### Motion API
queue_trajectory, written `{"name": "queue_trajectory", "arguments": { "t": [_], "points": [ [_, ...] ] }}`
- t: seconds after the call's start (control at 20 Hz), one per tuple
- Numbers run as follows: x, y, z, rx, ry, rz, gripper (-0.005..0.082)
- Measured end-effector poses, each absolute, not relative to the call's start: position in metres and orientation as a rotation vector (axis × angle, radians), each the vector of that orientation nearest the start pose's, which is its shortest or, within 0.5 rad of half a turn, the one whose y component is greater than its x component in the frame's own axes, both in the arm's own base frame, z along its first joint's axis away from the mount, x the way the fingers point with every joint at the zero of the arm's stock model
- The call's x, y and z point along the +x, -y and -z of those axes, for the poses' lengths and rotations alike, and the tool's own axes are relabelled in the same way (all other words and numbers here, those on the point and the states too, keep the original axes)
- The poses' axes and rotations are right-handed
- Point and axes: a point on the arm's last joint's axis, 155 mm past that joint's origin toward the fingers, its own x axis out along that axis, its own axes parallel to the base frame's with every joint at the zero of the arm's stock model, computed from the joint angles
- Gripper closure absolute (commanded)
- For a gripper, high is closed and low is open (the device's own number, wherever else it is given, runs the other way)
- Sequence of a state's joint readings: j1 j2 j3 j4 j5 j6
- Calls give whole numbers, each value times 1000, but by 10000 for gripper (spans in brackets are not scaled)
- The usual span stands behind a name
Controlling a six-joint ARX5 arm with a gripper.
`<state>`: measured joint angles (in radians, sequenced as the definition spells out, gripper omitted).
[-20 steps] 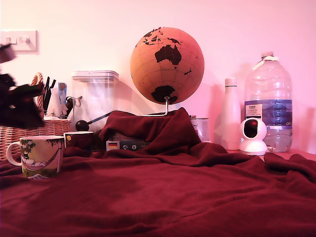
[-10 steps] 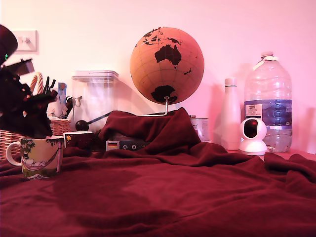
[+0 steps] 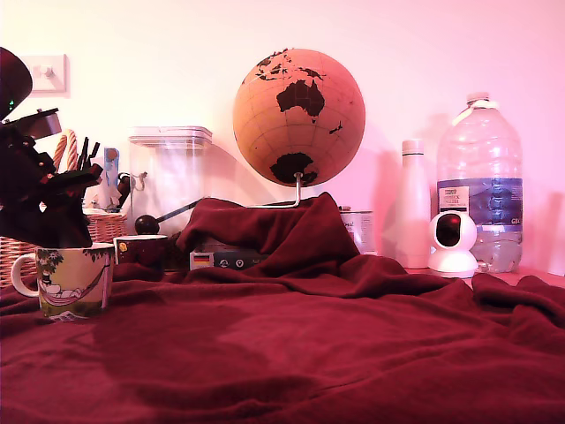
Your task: Pick up the coffee capsules on the table and drop them inside the coffee cup
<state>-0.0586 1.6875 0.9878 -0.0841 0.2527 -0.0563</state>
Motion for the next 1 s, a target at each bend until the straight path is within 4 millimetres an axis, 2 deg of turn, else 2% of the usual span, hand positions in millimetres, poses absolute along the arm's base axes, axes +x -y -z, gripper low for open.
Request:
{"name": "queue_trajectory", "arguments": {
  "t": [0.25,0.3,0.35,0.4,0.45,0.5,0.8,1.0],
  "points": [
    [447,72,-80,-129,-791,273,545],
    [448,72,-80,-129,-791,273,502],
    [448,72,-80,-129,-791,273,397],
    [448,72,-80,-129,-791,273,255],
    [448,72,-80,-129,-791,273,161],
    [448,72,-81,-123,-789,276,134],
    [448,73,-85,-114,-780,281,135],
    [441,72,-100,-98,-766,287,135]
  ]
}}
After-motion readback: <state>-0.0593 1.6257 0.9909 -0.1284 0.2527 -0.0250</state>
